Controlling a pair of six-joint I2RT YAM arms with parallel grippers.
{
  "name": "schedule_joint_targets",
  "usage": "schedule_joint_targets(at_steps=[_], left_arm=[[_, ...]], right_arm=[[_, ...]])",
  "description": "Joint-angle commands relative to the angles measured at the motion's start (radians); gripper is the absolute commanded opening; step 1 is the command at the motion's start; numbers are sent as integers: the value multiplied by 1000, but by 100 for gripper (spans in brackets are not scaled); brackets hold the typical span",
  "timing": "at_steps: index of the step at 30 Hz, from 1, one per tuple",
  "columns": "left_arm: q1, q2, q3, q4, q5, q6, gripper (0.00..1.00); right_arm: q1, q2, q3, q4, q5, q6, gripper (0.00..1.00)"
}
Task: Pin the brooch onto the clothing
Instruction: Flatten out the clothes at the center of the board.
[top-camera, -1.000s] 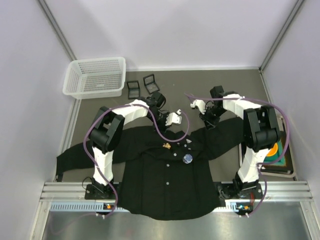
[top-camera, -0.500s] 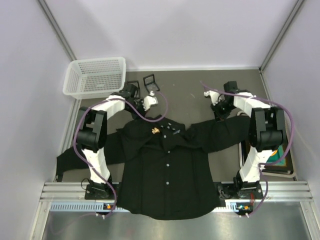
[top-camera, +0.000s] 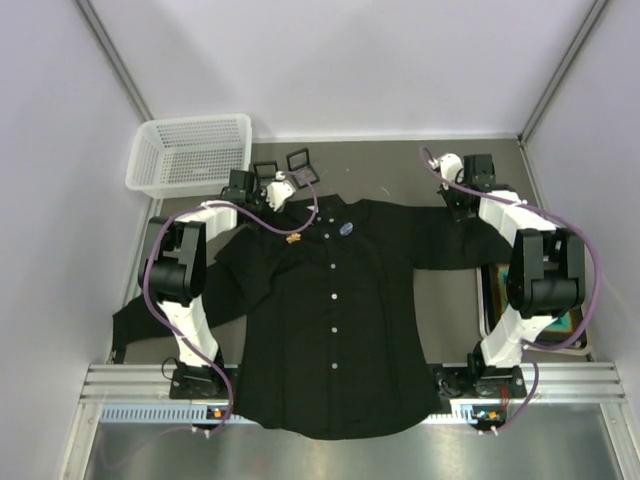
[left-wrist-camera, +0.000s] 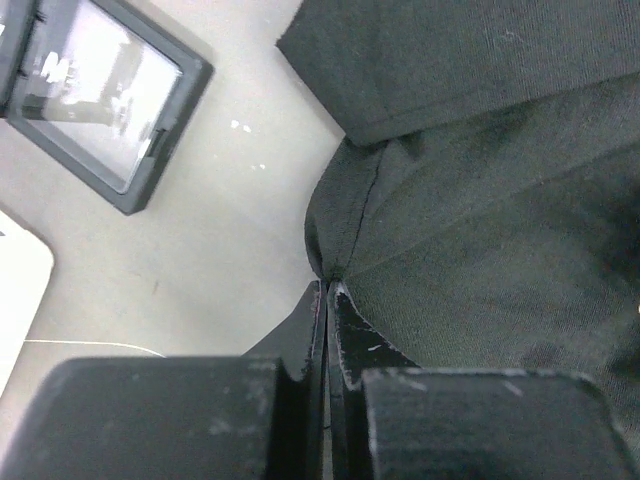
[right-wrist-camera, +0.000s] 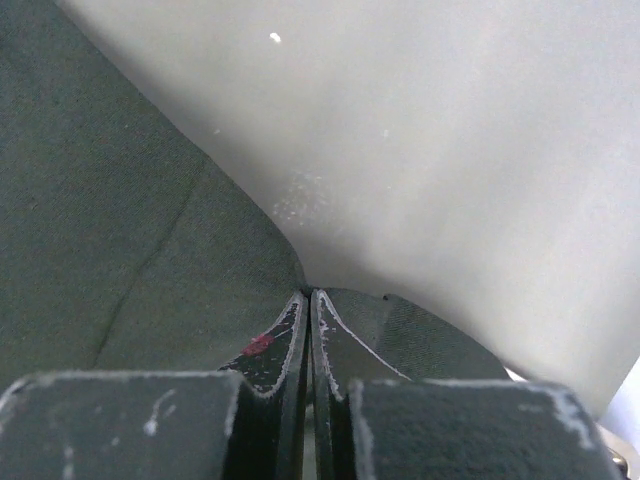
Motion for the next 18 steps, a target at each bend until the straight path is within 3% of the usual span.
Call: schedule_joint_targets(at_steps=[1,6,12,14,15,16,18], left_arm=[[4,-26,-7,177,-53,-63,0],[2,-19,-4,280,-55,-121,0],[2,21,17,306,-66,-77,0],[4,32,47,283,-73,-86,9],[5,35,59,229,-66,-86,13],[9,29,70,213,-47,-83,20],[22,-6,61,211,12,-91,29]], right_arm=[[0,-59,-24,146,81,52,0],[-2,-59,-31,216,144,87,0],[-2,-53,-45,243,167,101,0],[-2,-32,-16,163,118,98,0],[-2,-27,-8,143,104,104,7],[-2,-30,-4,126,89,104,26],[-2,-42,-8,115,58,105,35]])
